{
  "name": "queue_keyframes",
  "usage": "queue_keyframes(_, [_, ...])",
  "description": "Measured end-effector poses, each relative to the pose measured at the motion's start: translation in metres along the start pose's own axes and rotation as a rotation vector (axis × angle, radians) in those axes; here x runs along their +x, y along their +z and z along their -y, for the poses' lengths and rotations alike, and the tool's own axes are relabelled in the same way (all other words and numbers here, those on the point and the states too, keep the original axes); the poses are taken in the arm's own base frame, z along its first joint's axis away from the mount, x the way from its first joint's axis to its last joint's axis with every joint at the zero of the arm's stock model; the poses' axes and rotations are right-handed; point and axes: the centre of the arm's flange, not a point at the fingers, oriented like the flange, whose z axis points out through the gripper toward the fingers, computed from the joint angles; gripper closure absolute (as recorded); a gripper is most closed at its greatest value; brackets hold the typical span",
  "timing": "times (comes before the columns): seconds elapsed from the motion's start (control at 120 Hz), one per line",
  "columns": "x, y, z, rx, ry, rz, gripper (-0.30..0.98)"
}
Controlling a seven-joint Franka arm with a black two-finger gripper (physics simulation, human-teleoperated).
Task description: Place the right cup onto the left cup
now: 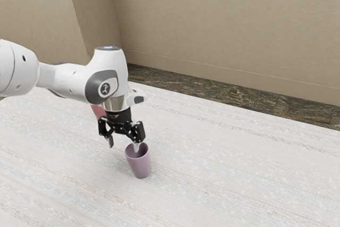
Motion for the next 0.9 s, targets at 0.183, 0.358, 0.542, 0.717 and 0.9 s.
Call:
queue_keyframes(0.183, [0.004,0.016,0.0,0.004,-0.006,0.013,0.0])
queue_keyframes(0.358, [0.006,0.018,-0.004,0.003,-0.004,0.008,0.26])
queue_keyframes(0.542, [0.007,0.015,-0.013,-0.001,-0.002,-0.017,0.6])
queue_keyframes(0.717, [0.006,0.016,-0.02,-0.003,0.0,-0.022,0.72])
queue_keyframes(0.9, [0.006,0.014,-0.02,-0.005,-0.01,-0.029,0.76])
